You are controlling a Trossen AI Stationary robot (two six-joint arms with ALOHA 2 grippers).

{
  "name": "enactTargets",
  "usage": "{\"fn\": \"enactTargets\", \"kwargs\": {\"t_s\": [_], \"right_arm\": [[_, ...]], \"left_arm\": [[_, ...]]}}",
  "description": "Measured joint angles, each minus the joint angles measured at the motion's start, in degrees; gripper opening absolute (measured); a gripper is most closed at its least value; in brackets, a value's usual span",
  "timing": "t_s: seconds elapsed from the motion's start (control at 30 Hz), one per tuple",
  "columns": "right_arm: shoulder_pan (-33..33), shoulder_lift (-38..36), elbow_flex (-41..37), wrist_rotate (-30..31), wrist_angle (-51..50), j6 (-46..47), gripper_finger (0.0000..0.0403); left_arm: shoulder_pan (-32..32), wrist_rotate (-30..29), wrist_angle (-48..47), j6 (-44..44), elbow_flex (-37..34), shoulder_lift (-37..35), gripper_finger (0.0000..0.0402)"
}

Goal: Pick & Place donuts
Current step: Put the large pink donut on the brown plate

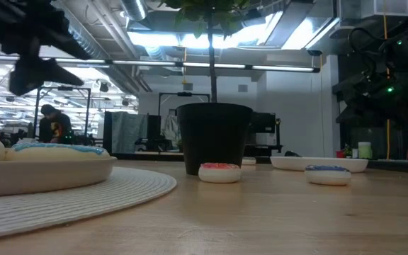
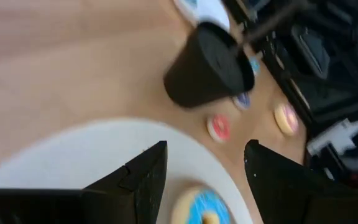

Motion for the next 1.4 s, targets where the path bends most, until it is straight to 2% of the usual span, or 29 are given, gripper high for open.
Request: {"fn": "enactTargets", "kwargs": {"t_s": [0.37, 0.5, 0.73, 0.83, 0.9, 0.93, 1.13, 1.23, 1.4], "right_arm": [[0.0, 0.0, 0.0, 0.3, 0.6, 0.2, 0.0168], [0.0, 0.0, 0.0, -1.9, 1.1, 0.2, 0.0168], [0.0, 0.0, 0.0, -2.1, 2.5, 2.7, 0.0168], [0.0, 0.1, 2.7, -9.7, 0.9, -2.6, 0.0169], [0.3, 0.9, 6.6, -15.6, -1.2, -4.3, 0.0176], [0.5, 1.8, 9.4, -16.5, -3.6, -4.3, 0.0181], [2.1, 11.1, 31.0, -11.9, -23.8, -6.2, 0.0231], [3.0, 17.2, 42.9, -11.8, -32.6, -5.6, 0.0251], [4.3, 27.5, 62.6, -12.0, -52.5, -1.4, 0.0256]], "left_arm": [[5.2, -17.3, 6.8, 11.9, 0.0, 0.0, 0.0203], [7.0, -18.8, 7.4, 12.6, 0.0, 0.0, 0.0203], [9.6, -18.9, 7.5, 12.6, 0.0, 0.0, 0.0203], [10.5, -18.3, 7.6, 12.1, 0.0, 0.0, 0.0203], [11.1, -17.0, 8.1, 12.0, 0.0, 0.0, 0.0203], [11.3, -16.1, 8.6, 12.0, 0.0, 0.0, 0.0203], [12.9, -7.2, 11.5, 12.0, 0.0, 0.0, 0.0203], [13.4, -2.7, 12.3, 11.9, 0.0, 0.0, 0.0203], [13.4, 1.0, 12.2, 8.7, 0.0, 0.0, 0.0203]]}}
